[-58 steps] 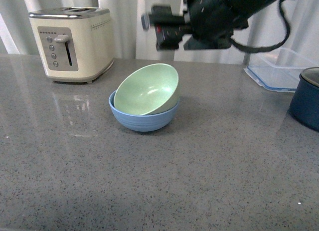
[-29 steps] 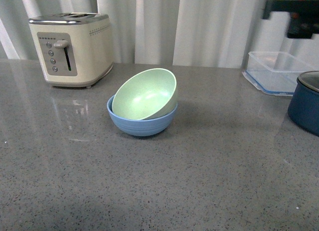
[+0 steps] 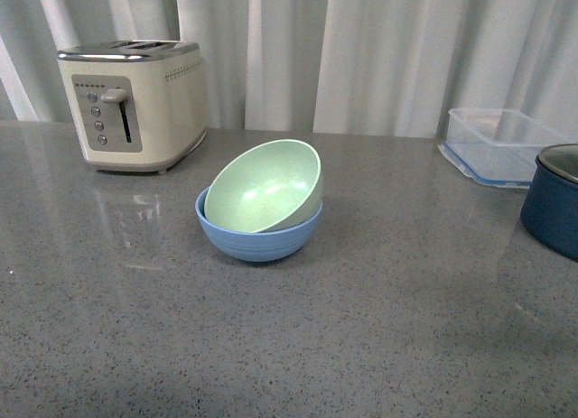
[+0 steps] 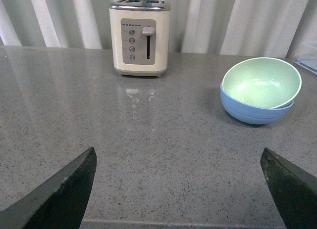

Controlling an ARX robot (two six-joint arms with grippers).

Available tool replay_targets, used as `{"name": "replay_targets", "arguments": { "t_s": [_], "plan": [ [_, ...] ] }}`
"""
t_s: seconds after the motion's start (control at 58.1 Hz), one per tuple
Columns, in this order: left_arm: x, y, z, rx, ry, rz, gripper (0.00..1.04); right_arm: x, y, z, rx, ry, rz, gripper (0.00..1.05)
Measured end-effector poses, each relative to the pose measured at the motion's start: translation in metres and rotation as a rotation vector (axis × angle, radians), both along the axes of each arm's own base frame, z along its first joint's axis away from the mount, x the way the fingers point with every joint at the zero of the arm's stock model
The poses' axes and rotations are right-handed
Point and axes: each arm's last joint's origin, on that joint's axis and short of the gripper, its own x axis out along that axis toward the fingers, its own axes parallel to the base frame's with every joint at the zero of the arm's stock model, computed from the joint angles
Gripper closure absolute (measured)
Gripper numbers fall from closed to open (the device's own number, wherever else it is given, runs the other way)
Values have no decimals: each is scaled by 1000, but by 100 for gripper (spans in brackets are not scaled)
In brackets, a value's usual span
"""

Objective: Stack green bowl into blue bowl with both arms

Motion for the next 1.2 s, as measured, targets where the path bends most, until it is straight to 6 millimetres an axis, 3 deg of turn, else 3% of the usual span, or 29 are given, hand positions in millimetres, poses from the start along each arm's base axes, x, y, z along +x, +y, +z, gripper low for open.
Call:
{"name": "replay_targets", "arguments": {
  "t_s": [0.378, 0.723, 1.204],
  "plan": [
    [0, 0, 0, 0, 0, 1, 7, -47, -23, -18, 1, 2, 0, 104],
    [0, 0, 0, 0, 0, 0, 7, -66, -23, -33, 1, 9, 2, 104],
    [0, 0, 0, 0, 0, 0, 7, -86, -23, -26, 1, -17, 3, 104]
  ]
}}
